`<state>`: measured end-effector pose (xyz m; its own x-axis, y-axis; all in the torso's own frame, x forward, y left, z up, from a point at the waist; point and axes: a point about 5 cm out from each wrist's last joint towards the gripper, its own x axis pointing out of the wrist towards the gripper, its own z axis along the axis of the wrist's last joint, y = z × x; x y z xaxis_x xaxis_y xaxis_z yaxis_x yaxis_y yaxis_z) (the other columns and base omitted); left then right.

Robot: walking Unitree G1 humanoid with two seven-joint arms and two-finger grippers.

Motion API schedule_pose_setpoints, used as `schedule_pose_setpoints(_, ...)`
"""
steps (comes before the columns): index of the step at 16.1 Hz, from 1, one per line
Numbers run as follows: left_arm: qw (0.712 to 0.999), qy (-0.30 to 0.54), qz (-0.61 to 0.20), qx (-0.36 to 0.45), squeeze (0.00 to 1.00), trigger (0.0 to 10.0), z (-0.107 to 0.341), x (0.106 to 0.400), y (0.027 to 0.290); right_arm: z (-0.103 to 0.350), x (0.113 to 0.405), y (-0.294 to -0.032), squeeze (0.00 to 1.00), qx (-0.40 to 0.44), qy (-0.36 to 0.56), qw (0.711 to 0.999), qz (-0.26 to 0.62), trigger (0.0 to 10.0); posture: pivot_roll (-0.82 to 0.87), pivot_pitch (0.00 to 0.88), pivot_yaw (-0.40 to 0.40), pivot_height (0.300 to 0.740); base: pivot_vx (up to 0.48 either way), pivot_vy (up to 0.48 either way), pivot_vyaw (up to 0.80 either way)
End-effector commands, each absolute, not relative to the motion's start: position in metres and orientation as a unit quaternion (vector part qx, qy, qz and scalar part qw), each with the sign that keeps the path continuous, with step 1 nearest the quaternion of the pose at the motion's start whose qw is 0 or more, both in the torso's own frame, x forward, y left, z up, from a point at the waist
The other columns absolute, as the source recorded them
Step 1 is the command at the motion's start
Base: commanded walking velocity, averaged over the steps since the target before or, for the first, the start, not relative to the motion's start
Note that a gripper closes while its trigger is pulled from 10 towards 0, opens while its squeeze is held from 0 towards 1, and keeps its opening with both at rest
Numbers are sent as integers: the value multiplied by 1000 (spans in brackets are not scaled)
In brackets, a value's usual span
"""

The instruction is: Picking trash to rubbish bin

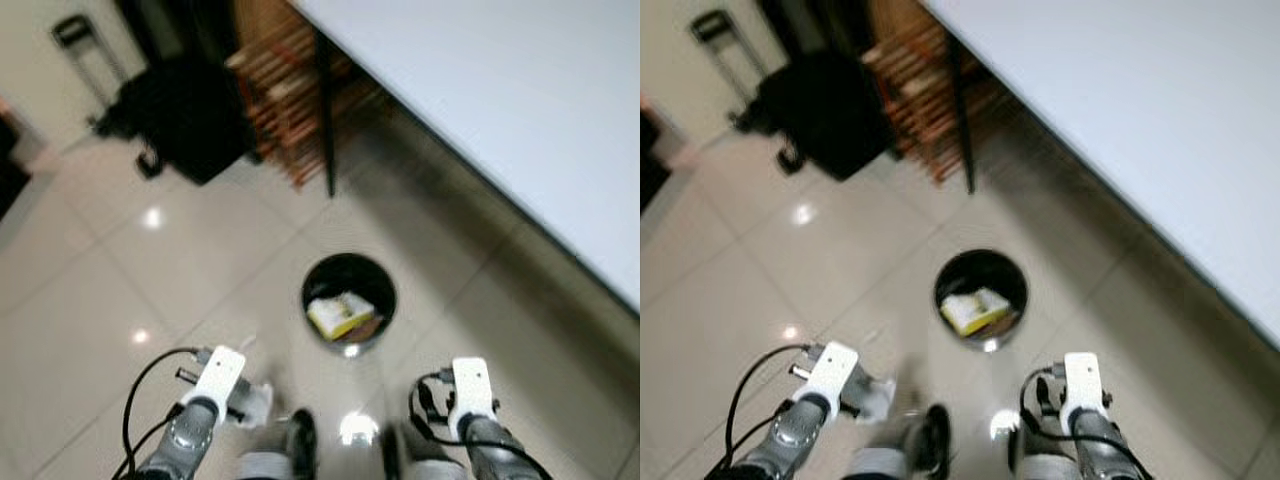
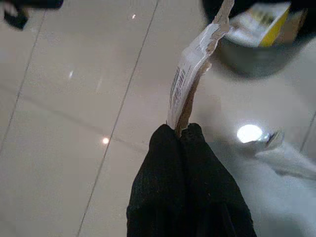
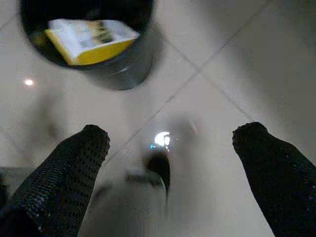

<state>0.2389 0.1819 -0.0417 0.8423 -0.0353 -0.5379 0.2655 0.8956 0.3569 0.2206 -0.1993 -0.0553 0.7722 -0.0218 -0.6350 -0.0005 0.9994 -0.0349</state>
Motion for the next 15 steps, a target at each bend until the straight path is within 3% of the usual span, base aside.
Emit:
schedule_pose_setpoints(1, 929, 291, -86, 210, 0, 10000, -51, 226, 179, -63, 208, -205, 0, -13, 362, 932, -16, 10000, 38, 272, 102, 740, 480, 0, -656)
schedule_pose_setpoints(5, 929, 291, -86, 212, 0, 10000, -51, 227, 179, -63, 209, -204, 0, -15, 361, 932, -16, 10000, 38, 268, 103, 740, 447, 0, -600)
schedule_pose_setpoints(15, 931, 287, -93, 208, 0, 10000, -50, 228, 177, -63, 209, -202, 0, -17, 362, 932, -11, 10000, 36, 262, 107, 740, 0, 0, 0)
